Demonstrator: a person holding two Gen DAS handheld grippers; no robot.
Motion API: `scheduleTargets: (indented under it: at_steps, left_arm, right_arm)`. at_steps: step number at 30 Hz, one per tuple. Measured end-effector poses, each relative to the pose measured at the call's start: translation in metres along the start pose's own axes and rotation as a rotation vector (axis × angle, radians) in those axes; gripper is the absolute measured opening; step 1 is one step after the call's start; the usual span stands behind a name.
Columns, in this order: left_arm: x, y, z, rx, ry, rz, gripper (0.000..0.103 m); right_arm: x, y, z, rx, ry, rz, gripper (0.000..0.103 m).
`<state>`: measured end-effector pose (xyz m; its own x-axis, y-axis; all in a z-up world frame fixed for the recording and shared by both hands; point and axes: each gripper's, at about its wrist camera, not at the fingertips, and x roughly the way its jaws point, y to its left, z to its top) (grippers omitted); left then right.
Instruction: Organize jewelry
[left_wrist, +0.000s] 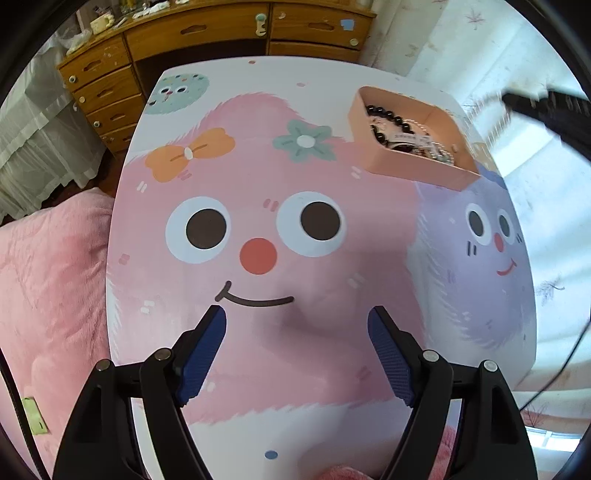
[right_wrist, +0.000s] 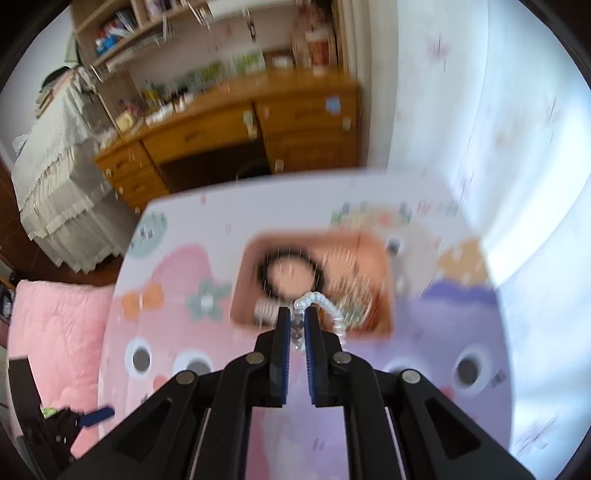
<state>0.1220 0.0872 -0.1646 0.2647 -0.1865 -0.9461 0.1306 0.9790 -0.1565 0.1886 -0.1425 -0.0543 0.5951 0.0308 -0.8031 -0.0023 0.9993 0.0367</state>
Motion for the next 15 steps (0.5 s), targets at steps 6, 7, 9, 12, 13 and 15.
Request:
scheduleTargets:
  at_steps: [6,7,9,12,13,15]
  left_arm:
    - [-0.03,-0.013,0.0,0.023,-0.098,-0.006,0.078]
    - [-0.036,-0.016,0.001,0.03,-0.12,-0.003,0.08]
    - [-0.043,-0.02,0.004,0.041,-0.157,0.01,0.085]
    - [-0.05,-0.027,0.005,0.06,-0.173,0.028,0.086]
    - [-0.051,-0.029,0.005,0.063,-0.166,0.035,0.086]
    - [-0.055,-0.034,0.004,0.064,-0.161,0.06,0.086]
  right_arm:
    - [-0.011,-0.002,0.024,-0.016,-0.164,-0.021,0.008]
    - [-0.006,-0.003,0.025,-0.015,-0.167,-0.006,0.013]
    - [0.007,-0.004,0.024,-0.013,-0.086,-0.006,0.035]
    - [0.009,-0.01,0.009,0.023,-0.062,0.039,0.038]
    - [0.007,-0.013,0.003,0.034,-0.06,0.049,0.039]
    - [0.006,-0.018,-0.016,0.048,-0.026,0.057,0.047]
